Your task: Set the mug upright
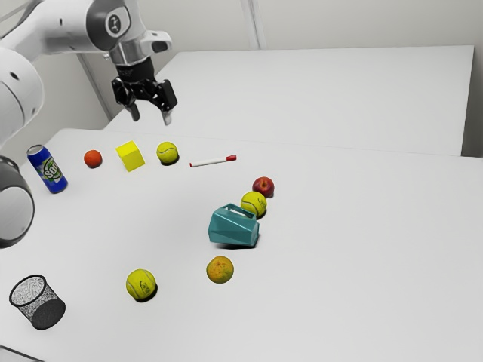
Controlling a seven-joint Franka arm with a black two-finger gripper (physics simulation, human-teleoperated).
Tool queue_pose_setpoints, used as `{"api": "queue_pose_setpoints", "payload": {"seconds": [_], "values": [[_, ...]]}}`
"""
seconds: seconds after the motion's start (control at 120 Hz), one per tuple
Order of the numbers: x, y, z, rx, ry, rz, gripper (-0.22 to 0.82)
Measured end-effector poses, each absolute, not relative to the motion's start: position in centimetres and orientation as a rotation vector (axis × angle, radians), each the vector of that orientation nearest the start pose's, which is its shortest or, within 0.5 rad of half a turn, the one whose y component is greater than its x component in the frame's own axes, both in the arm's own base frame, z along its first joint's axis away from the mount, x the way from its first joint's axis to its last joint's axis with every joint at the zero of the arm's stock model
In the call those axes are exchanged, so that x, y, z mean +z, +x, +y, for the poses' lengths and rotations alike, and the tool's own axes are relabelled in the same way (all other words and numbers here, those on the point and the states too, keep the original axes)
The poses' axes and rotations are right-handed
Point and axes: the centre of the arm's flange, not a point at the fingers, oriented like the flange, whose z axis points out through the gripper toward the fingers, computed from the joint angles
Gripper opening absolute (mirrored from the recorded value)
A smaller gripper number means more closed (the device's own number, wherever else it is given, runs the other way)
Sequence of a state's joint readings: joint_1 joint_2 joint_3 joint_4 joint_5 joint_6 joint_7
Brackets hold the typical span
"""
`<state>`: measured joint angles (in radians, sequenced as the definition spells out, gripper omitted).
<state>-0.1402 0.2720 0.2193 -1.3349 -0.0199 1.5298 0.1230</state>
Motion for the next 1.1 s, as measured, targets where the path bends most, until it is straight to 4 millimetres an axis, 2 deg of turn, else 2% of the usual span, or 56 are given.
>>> {"api": "queue_pose_setpoints", "payload": {"seconds": [0.175, 0.25, 0.333, 0.458, 0.625, 0.908, 1.1], "values": [[56.9, 63.0, 3.0, 0.132, -3.128, 0.083, 0.6], [56.5, 63.0, 2.1, 0.14, -3.152, 0.105, 0.6], [56.6, 61.2, 1.8, 0.145, -3.199, 0.115, 0.6], [52.4, 57.9, 2.0, 0.218, -3.341, 0.061, 0.6], [46.0, 56.6, 0.8, 0.255, -3.516, -0.024, 0.6], [37.9, 58.1, -0.9, 0.236, -3.693, -0.111, 0.6], [34.3, 59.0, -0.9, 0.209, -3.723, -0.094, 0.6]]}}
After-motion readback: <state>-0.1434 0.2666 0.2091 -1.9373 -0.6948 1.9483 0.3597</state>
